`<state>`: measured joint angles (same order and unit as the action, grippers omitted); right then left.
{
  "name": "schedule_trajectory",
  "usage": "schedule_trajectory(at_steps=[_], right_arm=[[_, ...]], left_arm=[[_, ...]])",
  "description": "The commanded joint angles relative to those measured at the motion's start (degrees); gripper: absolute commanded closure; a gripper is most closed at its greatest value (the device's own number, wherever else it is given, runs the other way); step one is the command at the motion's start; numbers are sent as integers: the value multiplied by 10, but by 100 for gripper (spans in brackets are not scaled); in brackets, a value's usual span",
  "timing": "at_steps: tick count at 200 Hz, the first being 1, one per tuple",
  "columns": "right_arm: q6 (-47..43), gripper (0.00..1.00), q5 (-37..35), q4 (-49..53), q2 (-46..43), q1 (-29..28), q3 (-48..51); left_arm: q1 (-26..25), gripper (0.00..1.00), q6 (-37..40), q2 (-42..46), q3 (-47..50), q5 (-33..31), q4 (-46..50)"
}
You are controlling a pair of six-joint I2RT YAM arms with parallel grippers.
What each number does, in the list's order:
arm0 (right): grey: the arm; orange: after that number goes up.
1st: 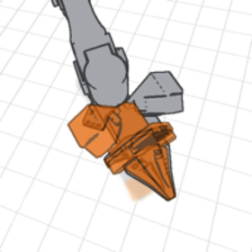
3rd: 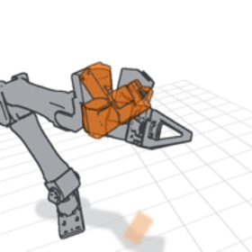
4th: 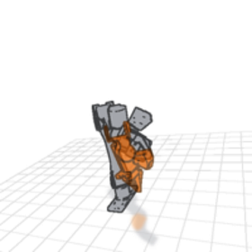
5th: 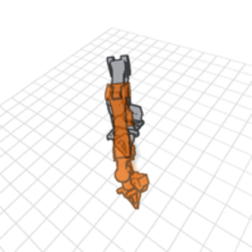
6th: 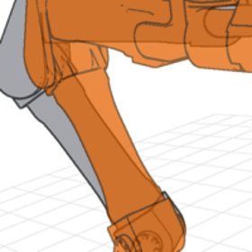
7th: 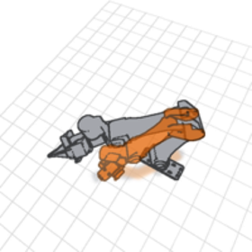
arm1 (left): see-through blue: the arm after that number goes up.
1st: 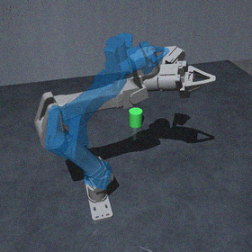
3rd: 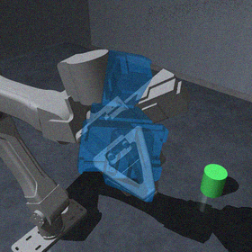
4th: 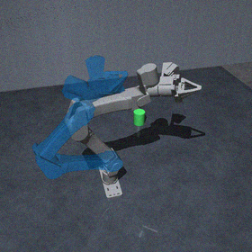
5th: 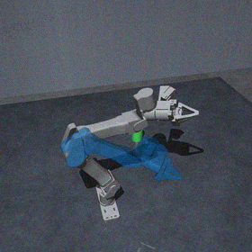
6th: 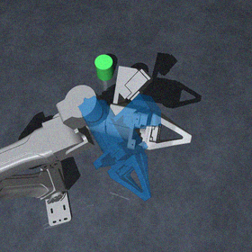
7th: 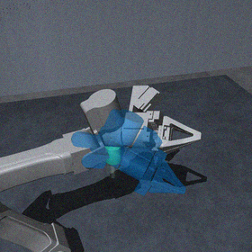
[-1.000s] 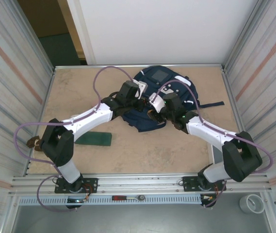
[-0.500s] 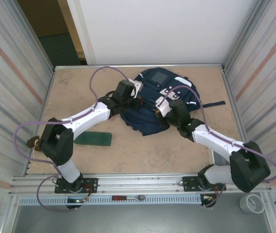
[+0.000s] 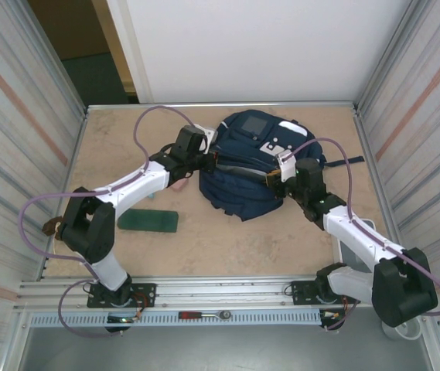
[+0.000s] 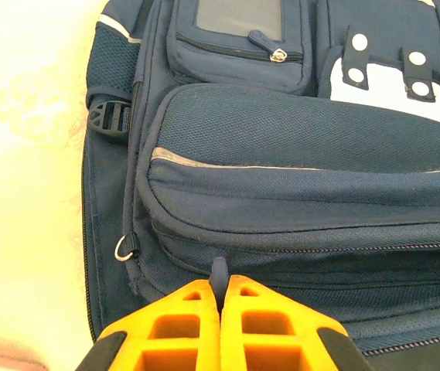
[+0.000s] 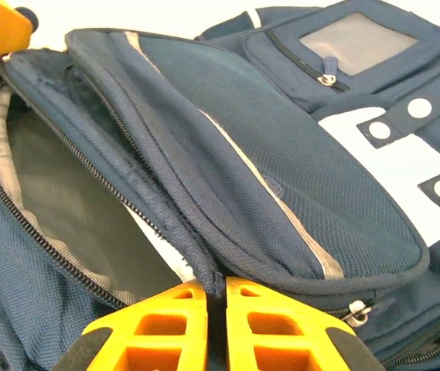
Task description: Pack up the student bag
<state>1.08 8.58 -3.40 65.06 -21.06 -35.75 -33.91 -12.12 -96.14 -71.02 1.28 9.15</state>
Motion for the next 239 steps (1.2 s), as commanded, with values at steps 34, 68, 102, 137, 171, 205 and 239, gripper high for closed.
schedule_trajectory(at_steps=[34, 68, 102, 137, 171, 205, 239], right_arm=[[-46, 52, -24, 67, -14, -67, -49], [-89, 42, -26, 90, 45, -117, -123], [-125, 33, -21, 88, 115, -147, -172], [-134, 33, -26, 63, 183, -162, -202], [-132, 57, -88, 54, 226, -174, -217], [-135, 88, -135, 58, 204, -171, -183], [-119, 98, -135, 61, 149, -156, -135]], left_arm=[[3, 100, -10, 47, 11, -4, -9], [-1, 100, -8, 50, 11, 0, -9], [-3, 100, -9, 52, 14, -1, -10], [-3, 100, -9, 55, 14, 0, -10], [-2, 100, -8, 59, 18, -5, -10], [5, 100, -6, 64, 23, -12, -9], [24, 100, -2, 70, 26, -24, -3]])
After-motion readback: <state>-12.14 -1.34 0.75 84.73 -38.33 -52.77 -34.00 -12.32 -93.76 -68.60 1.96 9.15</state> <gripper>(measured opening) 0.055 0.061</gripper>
